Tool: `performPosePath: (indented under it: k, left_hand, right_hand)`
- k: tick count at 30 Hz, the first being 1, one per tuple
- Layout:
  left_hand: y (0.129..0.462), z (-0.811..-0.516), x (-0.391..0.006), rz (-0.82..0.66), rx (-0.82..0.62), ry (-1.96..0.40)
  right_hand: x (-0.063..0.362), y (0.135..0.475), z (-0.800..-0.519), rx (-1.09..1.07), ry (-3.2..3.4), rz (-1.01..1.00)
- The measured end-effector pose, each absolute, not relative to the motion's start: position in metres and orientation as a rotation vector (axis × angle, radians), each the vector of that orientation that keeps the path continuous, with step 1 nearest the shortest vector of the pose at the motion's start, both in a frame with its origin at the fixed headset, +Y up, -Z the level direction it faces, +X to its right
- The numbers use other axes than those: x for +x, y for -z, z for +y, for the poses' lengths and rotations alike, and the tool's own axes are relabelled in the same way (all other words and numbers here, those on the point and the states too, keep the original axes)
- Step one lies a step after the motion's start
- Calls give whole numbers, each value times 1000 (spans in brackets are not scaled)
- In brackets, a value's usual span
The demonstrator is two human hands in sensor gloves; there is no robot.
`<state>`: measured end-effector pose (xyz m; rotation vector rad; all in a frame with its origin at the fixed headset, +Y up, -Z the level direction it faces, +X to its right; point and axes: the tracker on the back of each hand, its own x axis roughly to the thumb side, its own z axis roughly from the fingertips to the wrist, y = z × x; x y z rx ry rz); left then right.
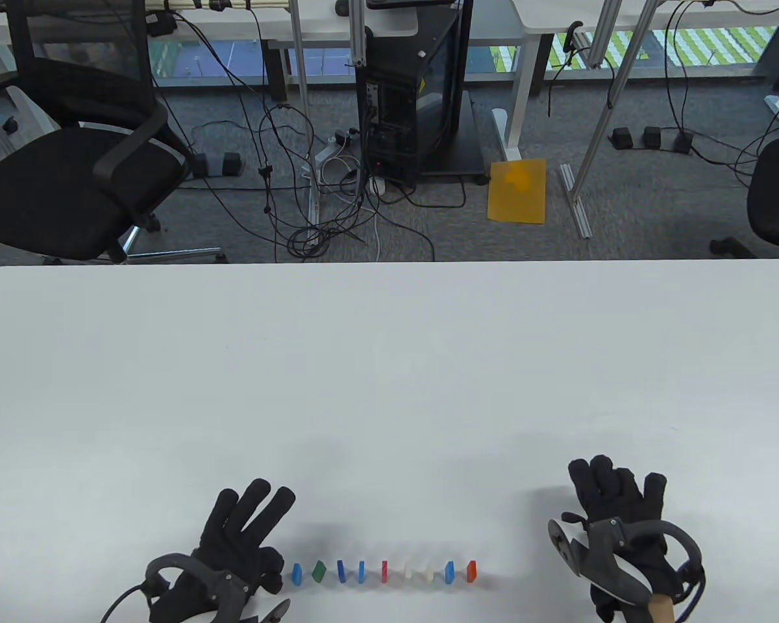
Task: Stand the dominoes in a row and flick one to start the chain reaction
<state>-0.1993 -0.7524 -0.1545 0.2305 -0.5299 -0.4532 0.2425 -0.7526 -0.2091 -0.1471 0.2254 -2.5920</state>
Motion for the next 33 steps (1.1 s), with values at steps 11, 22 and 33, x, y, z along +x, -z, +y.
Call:
performPosePath:
  k: [11,22,33]
  left_hand:
    - [146,-741,-186,-539,279,362]
    - [178,-732,-217,-203,360,359]
    - [230,-755,-237,-44,168,284]
  right_hand:
    - [243,208,-752,-152,2586,228]
    - [241,208,-753,-163,2578,235]
    - [243,213,-765,-132,2588,209]
